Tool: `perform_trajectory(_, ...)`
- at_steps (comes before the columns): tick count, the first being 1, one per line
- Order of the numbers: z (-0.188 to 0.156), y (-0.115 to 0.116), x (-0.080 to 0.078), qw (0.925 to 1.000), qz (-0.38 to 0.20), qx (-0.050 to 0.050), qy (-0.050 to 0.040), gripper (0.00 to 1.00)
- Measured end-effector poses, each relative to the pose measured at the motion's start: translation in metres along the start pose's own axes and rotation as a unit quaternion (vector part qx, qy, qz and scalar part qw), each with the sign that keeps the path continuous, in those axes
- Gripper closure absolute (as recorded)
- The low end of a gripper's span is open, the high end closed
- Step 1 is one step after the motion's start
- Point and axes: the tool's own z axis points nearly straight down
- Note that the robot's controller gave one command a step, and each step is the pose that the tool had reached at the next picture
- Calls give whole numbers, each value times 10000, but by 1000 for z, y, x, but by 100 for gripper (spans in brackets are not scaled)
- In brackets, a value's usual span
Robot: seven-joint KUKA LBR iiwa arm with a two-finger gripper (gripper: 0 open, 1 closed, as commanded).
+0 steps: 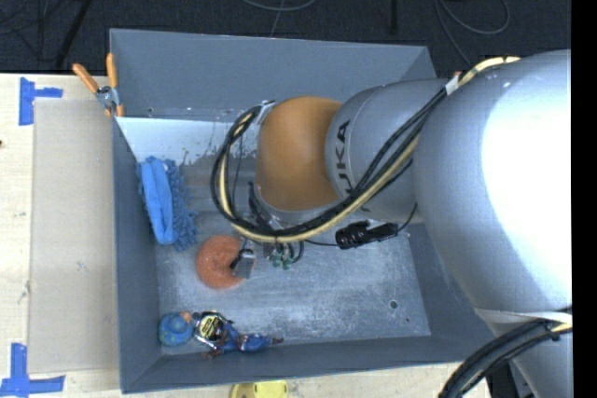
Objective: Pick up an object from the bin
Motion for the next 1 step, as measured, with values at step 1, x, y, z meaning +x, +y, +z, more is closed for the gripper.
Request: perform_trajectory(1, -189, 5, -1, 9999, -93, -12, -45, 100)
